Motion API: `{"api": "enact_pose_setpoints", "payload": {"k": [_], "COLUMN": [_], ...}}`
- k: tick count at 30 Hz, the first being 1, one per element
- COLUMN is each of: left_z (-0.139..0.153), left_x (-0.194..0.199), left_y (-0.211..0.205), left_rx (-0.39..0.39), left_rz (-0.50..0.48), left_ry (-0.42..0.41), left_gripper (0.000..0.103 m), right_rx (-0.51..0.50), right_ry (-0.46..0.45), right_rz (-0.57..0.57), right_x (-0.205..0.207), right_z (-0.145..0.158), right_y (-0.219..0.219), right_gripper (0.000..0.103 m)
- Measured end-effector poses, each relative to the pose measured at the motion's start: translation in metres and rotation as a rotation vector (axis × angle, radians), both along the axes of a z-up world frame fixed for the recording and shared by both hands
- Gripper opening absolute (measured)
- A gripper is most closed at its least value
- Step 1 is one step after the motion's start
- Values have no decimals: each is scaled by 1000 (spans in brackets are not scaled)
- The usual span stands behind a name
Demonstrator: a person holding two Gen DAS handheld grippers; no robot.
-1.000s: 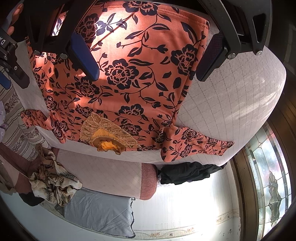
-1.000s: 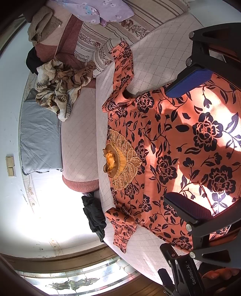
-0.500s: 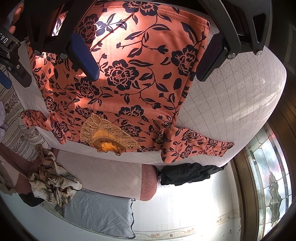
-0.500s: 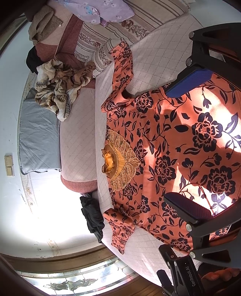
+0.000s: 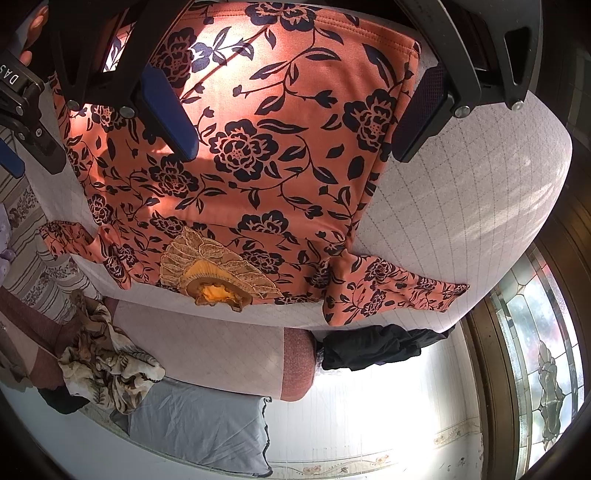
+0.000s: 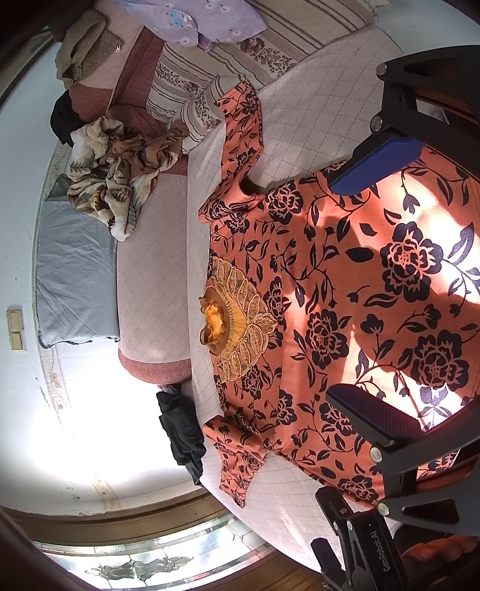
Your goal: Fold small clothes
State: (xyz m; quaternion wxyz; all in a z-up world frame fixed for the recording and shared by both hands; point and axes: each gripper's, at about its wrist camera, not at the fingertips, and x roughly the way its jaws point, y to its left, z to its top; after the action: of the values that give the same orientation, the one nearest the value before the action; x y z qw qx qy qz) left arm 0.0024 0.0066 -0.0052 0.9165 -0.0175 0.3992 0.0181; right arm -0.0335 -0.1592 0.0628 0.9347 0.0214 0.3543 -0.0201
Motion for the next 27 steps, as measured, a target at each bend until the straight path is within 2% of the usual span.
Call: {"api": "enact_pose_setpoints", "payload": {"k": [27], "left_z": [0], "left_x": [1], "left_y": [-2], "left_rx": [0], "left_rz": [-4], "left_ry": [5], "left_gripper": [103], "right_rx": [-5], "right_ry": [9], "right_rz": [11], "right_x": [3], "right_z": [-5], "right_y": [3], "right_gripper": [103]}}
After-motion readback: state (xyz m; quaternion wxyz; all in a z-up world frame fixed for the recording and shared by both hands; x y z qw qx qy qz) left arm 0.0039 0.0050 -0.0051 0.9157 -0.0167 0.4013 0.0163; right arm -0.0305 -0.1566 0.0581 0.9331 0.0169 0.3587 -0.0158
